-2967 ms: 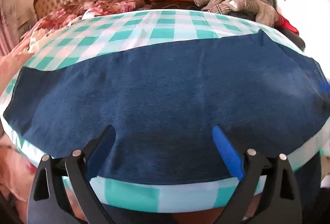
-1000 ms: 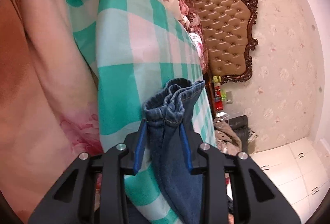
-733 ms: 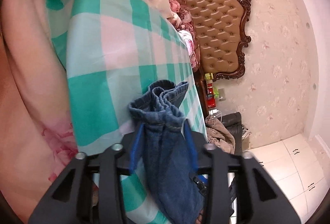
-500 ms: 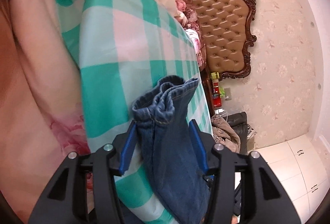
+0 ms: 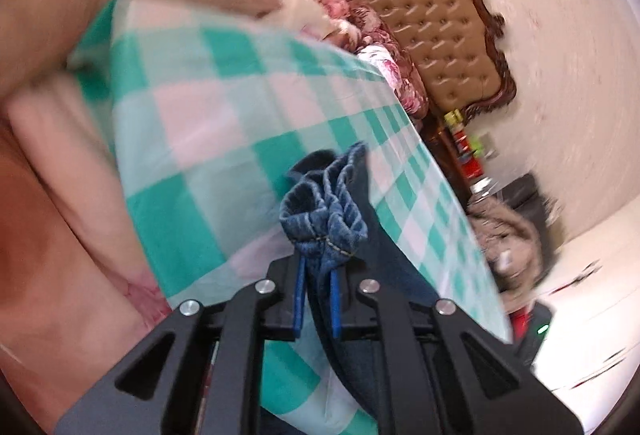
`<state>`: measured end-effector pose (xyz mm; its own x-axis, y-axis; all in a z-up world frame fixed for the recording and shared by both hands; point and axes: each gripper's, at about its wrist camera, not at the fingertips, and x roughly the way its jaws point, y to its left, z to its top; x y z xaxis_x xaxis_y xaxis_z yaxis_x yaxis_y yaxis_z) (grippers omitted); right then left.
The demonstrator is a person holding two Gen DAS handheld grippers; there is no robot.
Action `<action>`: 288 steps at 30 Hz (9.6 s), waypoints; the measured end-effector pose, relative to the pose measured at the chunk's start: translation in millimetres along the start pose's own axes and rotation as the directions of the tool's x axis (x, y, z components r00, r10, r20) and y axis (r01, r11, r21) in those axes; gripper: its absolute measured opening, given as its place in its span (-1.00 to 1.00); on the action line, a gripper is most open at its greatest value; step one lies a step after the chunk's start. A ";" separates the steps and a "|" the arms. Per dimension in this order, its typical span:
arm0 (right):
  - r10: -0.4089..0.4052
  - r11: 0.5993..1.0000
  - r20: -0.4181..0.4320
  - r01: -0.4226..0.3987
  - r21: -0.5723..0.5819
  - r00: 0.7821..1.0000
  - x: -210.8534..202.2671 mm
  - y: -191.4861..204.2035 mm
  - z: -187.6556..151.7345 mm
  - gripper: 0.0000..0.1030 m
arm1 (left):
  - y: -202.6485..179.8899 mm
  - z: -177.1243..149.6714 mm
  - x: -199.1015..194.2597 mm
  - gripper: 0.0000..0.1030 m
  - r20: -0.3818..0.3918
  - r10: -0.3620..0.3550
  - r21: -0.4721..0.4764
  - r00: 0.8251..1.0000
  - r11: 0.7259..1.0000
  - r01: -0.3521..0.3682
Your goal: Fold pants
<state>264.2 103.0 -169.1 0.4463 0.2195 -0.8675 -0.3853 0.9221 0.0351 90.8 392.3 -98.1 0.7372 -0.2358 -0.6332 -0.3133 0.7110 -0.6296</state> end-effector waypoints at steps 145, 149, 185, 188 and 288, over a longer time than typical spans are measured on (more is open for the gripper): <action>-0.028 0.978 0.166 -0.007 0.210 0.986 -155.8 -156.4 -142.3 -0.12 | -240.6 -205.7 34.8 -0.46 -0.074 -0.013 0.760 0.997 0.646 0.065; -0.137 0.974 0.085 0.118 0.194 0.987 -119.7 -130.0 -152.0 -0.13 | -269.8 -204.7 100.5 -0.37 -0.184 0.074 0.747 0.980 0.658 0.091; -0.235 0.926 0.163 0.169 0.338 0.958 -141.0 -175.2 -132.7 0.01 | -196.7 -196.3 57.4 -0.12 -0.157 0.137 0.583 0.978 0.812 -0.020; -0.266 0.921 0.125 0.214 0.327 0.956 -126.4 -189.0 -122.4 -0.12 | -183.1 -195.0 57.4 -0.12 -0.187 0.135 0.545 0.973 0.838 -0.012; -0.137 0.989 -0.035 0.135 -0.060 0.990 -39.2 18.8 2.8 -0.75 | -175.4 -215.4 12.2 -0.10 -0.177 -0.067 0.457 0.982 0.878 0.142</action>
<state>241.8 112.6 -133.0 0.4659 0.0798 -0.8812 -0.3694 0.9225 -0.1117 25.8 122.0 -92.4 0.6393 -0.3961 -0.6591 0.1030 0.8935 -0.4371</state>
